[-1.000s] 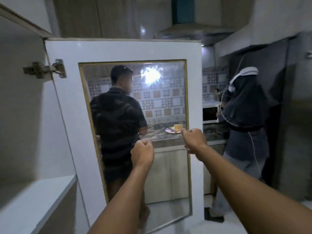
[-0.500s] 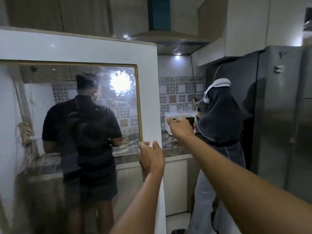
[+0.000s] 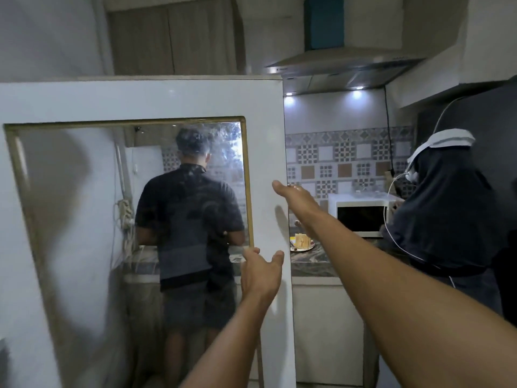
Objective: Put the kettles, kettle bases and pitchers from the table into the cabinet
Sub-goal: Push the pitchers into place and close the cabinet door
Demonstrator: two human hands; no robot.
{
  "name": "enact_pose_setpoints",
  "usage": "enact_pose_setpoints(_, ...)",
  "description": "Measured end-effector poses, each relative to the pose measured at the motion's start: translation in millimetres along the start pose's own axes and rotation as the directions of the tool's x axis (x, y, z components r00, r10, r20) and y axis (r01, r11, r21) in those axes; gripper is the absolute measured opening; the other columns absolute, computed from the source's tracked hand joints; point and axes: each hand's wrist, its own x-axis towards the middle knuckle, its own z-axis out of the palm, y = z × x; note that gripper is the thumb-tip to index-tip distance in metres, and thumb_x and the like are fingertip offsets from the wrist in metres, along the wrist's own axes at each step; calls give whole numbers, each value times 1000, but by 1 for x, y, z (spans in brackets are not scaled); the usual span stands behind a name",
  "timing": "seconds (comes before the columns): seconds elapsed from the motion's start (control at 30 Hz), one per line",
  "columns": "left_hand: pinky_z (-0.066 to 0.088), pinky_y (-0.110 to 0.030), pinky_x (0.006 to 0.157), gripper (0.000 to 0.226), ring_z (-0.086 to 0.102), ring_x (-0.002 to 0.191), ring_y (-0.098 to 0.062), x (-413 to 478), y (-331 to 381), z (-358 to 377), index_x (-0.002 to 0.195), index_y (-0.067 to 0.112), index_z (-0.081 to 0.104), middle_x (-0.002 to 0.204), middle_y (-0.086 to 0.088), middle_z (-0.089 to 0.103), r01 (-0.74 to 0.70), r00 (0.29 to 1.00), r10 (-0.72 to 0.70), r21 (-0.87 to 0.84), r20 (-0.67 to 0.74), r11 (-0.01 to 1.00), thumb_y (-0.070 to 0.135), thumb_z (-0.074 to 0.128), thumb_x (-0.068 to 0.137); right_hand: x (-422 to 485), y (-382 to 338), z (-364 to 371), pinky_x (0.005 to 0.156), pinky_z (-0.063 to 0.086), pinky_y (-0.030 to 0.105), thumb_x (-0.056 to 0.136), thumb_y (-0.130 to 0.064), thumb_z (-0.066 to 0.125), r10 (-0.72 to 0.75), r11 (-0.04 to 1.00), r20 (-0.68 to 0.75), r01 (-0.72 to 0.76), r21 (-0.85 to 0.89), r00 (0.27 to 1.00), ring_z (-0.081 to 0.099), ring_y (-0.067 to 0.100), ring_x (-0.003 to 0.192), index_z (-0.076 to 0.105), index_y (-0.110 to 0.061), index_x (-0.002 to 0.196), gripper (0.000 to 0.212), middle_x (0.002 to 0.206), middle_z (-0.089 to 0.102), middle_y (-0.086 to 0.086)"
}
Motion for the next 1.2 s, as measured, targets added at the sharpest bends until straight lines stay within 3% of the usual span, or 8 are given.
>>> enact_pose_setpoints(0.17, 55, -41, 89, 66, 61, 105, -24, -17, 6, -27, 123, 15, 40, 125, -7, 55, -41, 999, 42, 42, -9, 998, 49, 69, 75, -15, -2, 1, 101, 35, 43, 94, -49, 55, -49, 996, -44, 52, 66, 998, 44, 29, 130, 36, -12, 146, 67, 151, 42, 10)
enact_pose_setpoints(0.47, 45, -41, 102, 108, 31, 127, -26, -139, 18, -47, 144, 21, 15, 139, -5, 20, -108, 973, 144, 198, -178, 974, 51, 79, 62, -134, -20, 5, 71, 49, 31, 92, -47, 58, -219, 974, -30, 220, 49, 975, 65, 21, 83, 62, -18, 99, 30, 88, 67, -2)
enact_pose_setpoints(0.63, 40, -38, 101, 113, 24, 128, -27, -208, 27, -74, 143, 16, 13, 143, -8, 16, -47, 928, 144, 275, -344, 960, 52, 82, 61, -211, -59, 14, 89, 56, 49, 75, -59, 64, -309, 951, 130, 303, 63, 942, 69, 28, 93, 70, -13, 106, 55, 102, 73, 5)
enact_pose_setpoints(0.77, 42, -40, 105, 104, 31, 127, -26, -243, 27, -121, 144, 18, 18, 141, -6, 25, -82, 834, 221, 283, -505, 956, 48, 79, 65, -259, -101, 41, 89, 56, 42, 69, -51, 70, -404, 909, 218, 364, 202, 888, 67, 28, 101, 63, -6, 117, 67, 109, 71, 6)
enact_pose_setpoints(0.87, 50, -32, 93, 80, 45, 118, -20, -269, 28, -164, 140, 20, 31, 135, -2, 36, -86, 766, 227, 254, -602, 963, 36, 74, 74, -292, -130, 68, 82, 55, 34, 81, -30, 73, -483, 867, 281, 408, 286, 829, 65, 21, 93, 51, -15, 104, 35, 93, 62, -4)
enact_pose_setpoints(0.97, 37, -12, 76, 69, 44, 103, -6, -301, 22, -206, 140, 17, 36, 134, -3, 42, -74, 710, 319, 384, -628, 920, 23, 70, 80, -323, -149, 104, 83, 57, 46, 76, -24, 72, -600, 795, 279, 521, 310, 750, 64, 25, 93, 46, -15, 110, 44, 97, 60, 3)
enact_pose_setpoints(1.13, 46, -22, 71, 58, 58, 92, -16, -335, 22, -271, 135, 13, 39, 121, -6, 50, 51, 547, 486, 607, -682, 793, 23, 66, 84, -365, -168, 162, 82, 44, 6, 78, -28, 74, -738, 671, 254, 638, 377, 626, 48, 10, 92, 30, -14, 134, 73, 103, 38, -8)
enact_pose_setpoints(1.2, 42, -23, 67, 46, 63, 91, -25, -342, 18, -290, 128, 8, 42, 112, -11, 58, 138, 499, 467, 598, -730, 789, 21, 61, 89, -380, -171, 187, 91, 53, 37, 71, -51, 73, -762, 647, 274, 677, 351, 587, 52, 28, 106, 22, -25, 134, 85, 121, 39, 5)
